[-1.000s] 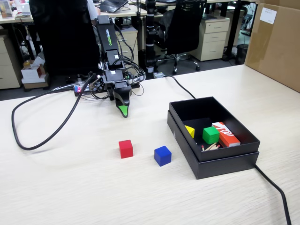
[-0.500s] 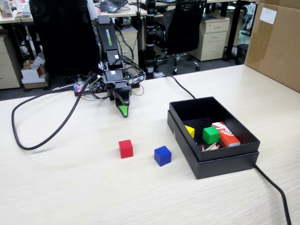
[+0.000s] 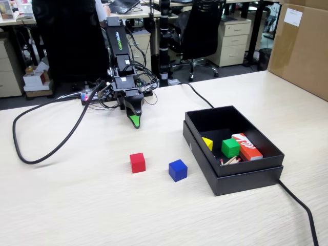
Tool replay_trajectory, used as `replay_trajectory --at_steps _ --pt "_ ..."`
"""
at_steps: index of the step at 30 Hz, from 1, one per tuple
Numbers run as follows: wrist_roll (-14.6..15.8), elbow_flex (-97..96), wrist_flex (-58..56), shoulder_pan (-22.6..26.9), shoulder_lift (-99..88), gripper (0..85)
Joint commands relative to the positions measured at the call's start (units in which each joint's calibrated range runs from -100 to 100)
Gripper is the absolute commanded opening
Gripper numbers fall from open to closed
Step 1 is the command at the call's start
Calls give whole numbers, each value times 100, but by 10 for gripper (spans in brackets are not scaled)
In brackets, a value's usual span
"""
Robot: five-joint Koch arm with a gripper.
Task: Put the red cube on top of the blue cube
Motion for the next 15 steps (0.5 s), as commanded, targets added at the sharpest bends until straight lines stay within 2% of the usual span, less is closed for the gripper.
replay_trajectory --at_steps 1,11,15 --pt "-15 -159 -103 10 20 488" --pt "5 -159 -103 24 -15 487" --pt "0 295 -785 -59 -72 485"
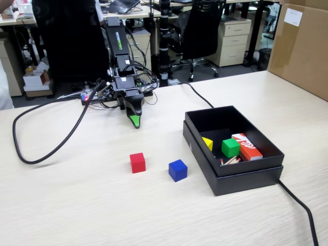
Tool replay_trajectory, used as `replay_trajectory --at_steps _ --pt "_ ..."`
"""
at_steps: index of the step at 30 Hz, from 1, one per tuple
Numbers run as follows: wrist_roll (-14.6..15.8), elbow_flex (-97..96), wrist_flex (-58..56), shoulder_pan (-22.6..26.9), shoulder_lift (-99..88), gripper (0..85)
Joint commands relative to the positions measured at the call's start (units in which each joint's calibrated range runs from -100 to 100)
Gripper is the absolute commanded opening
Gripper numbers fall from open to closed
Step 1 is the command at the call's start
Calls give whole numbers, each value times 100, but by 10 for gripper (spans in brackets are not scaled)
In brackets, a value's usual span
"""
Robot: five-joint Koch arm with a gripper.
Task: Put the red cube on top of the blue cube
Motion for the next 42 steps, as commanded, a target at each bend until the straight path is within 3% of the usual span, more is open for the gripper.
replay_trajectory --at_steps 1,12,20,33,42 --pt "5 485 -1071 -73 -20 485" --pt "93 3848 -3447 -20 221 473" --pt "-215 6042 -4501 -59 1976 472" --pt "-689 8572 -4562 -596 6096 473" --pt "-669 9243 -4562 -611 7725 475"
